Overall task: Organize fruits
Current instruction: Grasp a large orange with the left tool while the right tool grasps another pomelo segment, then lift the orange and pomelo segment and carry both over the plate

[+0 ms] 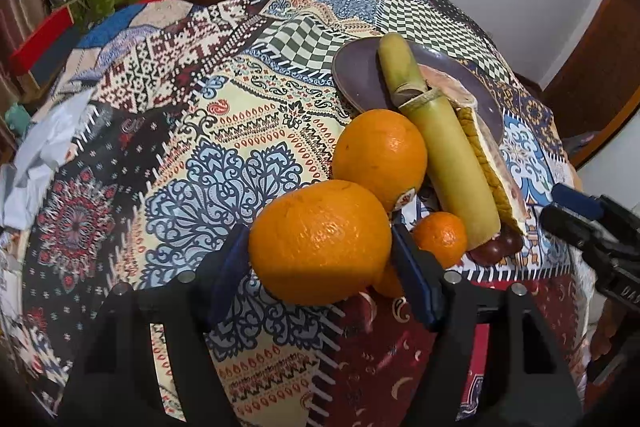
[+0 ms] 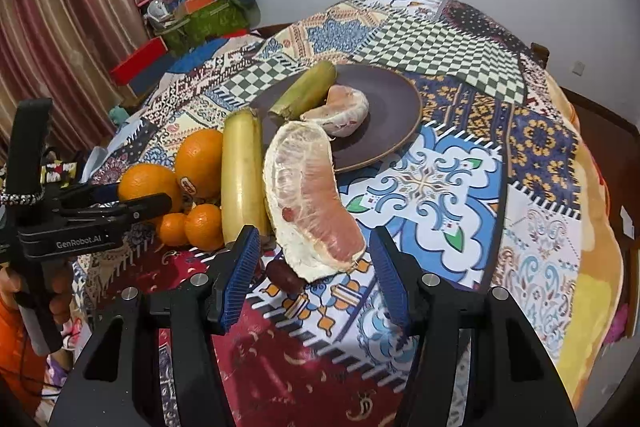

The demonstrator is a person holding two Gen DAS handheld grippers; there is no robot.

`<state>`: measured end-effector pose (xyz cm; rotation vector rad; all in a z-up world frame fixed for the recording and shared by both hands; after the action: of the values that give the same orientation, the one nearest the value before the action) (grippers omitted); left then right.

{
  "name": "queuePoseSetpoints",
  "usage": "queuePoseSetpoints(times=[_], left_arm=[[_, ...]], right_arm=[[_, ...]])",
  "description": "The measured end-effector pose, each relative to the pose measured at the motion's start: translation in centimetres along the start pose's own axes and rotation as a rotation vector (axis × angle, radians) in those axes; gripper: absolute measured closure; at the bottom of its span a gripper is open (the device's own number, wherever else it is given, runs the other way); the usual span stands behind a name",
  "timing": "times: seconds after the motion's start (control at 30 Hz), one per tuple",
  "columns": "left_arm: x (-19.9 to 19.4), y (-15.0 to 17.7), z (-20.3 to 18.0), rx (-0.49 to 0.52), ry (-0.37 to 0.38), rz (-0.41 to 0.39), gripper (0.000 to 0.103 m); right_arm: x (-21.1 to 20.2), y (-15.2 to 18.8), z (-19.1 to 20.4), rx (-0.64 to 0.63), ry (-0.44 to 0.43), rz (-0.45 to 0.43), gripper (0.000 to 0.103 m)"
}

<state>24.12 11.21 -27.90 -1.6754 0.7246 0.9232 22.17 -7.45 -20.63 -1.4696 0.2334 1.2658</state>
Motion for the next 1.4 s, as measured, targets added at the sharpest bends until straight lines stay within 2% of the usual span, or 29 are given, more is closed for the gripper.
queuePoseSetpoints(times=[0.4,0.63,0.93,1.2,1.4], left_arm=[[0.7,-0.2,0.4,-0.026,0.041,-0.014,0.034],[-0.6,0.0,1.2,0.019,-0.028,-0.053,0.035],[-0.5,0.2,1.8,0.028,-0.045,-0.061,0.035],[-0.4,0.3,1.9,0.014,-0.028,-0.063,0.035],[-0.3,0.5,1.7,0.022,-0.045,-0.068,0.035]], right_arm=[[2.5,-0.2,0.1,-0.038,0.006,0.042,0.050],[2.7,-0.9,0.5,-0.076,0.007,0.039,0.050],[3.0,-0.8,0.4,-0.087,-0.034,0.046,0.051],[1.2,0.3,-1.9,-0.069,0.031,0.057,0.052],[0.3,1.1,-3.7,-0.037,0.056,0.080,0.050]])
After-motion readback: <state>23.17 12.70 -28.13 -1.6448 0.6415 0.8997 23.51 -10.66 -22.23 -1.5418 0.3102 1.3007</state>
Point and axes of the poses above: each gripper's, at about its wrist camera, not at the fingertips, and x roughly the way its jaws point, z to its left, y to its underside, the point moved 4 cm from there along x, roughly the way its jaws point, and after that the axes turned 2 degrees about -x, right-handed, at the moved point
